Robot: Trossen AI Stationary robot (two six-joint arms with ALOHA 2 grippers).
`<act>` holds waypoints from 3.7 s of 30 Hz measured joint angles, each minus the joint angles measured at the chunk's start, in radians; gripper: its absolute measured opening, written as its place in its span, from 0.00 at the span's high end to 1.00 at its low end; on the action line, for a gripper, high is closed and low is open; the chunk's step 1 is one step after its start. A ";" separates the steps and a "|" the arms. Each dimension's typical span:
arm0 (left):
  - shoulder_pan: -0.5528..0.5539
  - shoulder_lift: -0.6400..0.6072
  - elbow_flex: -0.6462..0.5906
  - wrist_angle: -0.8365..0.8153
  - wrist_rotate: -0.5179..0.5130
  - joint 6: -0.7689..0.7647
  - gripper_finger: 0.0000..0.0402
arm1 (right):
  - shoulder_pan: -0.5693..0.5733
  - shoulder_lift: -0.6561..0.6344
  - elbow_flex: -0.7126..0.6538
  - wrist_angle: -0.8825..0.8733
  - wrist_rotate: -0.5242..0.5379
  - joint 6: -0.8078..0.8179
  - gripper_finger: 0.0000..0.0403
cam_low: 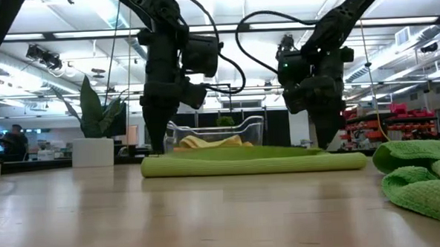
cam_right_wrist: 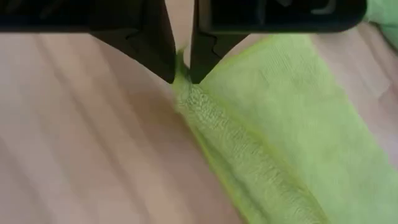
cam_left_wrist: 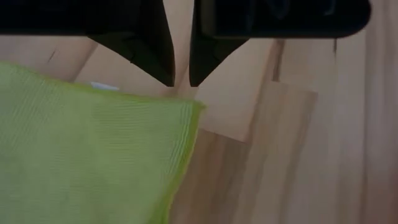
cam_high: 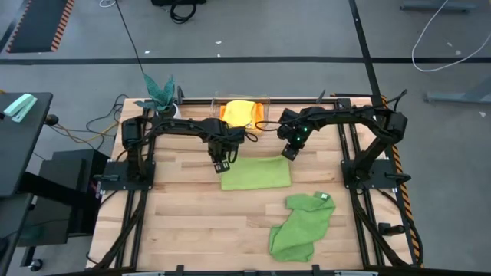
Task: Fold microfiber towels
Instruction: Fold the light green towel
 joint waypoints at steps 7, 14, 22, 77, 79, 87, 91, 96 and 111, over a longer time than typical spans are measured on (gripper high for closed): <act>0.045 -0.001 0.000 -0.004 -0.001 -0.010 0.82 | -0.071 -0.003 0.000 0.022 0.007 -0.004 0.76; 0.069 -0.062 0.002 -0.069 0.003 -0.081 0.81 | -0.134 -0.037 0.000 0.007 0.003 0.000 0.72; -0.036 -0.210 0.003 -0.092 0.104 -0.414 0.84 | -0.084 -0.266 -0.083 -0.038 -0.245 0.054 0.72; -0.123 -0.291 -0.505 0.609 0.026 -1.062 0.74 | 0.025 -0.487 -0.624 0.664 -0.124 0.767 0.73; -0.123 -0.291 -0.505 0.625 0.029 -1.062 0.73 | 0.040 -0.461 -0.624 0.665 -0.120 0.767 0.73; -0.123 -0.291 -0.505 0.616 0.040 -1.062 0.69 | 0.115 -0.371 -0.622 0.770 -0.104 0.775 0.73; -0.124 -0.291 -0.505 0.617 0.042 -1.066 0.67 | 0.134 -0.341 -0.623 0.765 -0.104 0.767 0.74; -0.123 -0.291 -0.505 0.617 0.071 -1.067 0.64 | 0.135 -0.344 -0.623 0.798 -0.103 0.765 0.75; -0.109 -0.291 -0.505 0.670 0.169 -1.062 0.64 | 0.135 -0.278 -0.580 0.815 -0.104 0.719 0.82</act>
